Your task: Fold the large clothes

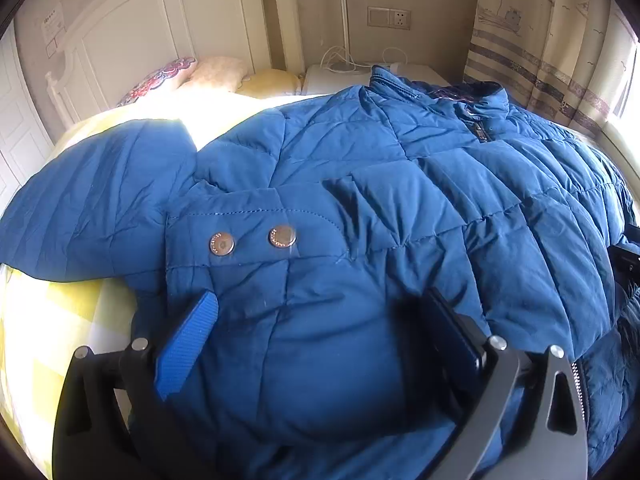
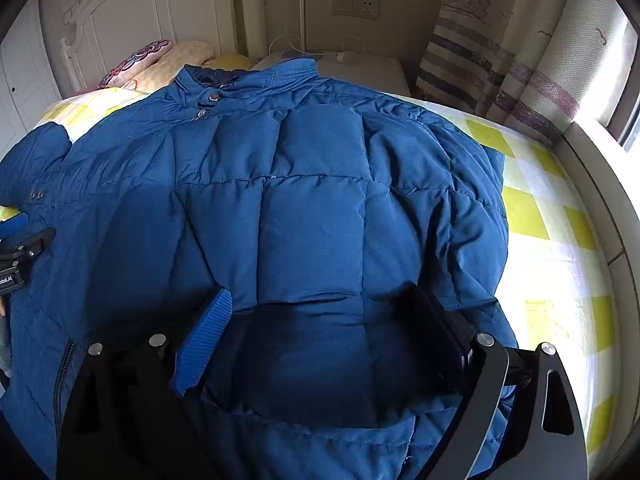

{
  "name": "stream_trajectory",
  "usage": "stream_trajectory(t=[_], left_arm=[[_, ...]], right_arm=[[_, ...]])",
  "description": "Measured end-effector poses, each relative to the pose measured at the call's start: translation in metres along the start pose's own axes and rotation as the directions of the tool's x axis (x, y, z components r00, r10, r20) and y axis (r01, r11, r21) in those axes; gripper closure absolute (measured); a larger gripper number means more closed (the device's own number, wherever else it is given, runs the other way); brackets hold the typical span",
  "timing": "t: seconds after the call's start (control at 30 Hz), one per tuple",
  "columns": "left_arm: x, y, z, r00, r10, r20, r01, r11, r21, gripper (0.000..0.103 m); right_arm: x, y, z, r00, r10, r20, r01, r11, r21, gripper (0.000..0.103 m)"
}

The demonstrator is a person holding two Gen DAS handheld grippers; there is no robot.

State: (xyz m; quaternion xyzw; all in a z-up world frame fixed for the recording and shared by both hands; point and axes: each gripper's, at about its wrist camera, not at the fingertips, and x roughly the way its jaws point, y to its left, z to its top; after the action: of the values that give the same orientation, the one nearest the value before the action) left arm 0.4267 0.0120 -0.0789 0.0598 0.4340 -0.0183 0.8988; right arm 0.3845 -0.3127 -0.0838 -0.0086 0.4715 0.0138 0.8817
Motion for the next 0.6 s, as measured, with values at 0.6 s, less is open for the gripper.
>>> stream_trajectory(t=[0.6], left_arm=[[0.000, 0.002, -0.001, 1.000, -0.001, 0.007, 0.001, 1.000, -0.009, 0.003]], right_arm=[[0.022, -0.029, 0.071, 0.999, 0.000, 0.040, -0.005, 0.994, 0.112, 0.019]])
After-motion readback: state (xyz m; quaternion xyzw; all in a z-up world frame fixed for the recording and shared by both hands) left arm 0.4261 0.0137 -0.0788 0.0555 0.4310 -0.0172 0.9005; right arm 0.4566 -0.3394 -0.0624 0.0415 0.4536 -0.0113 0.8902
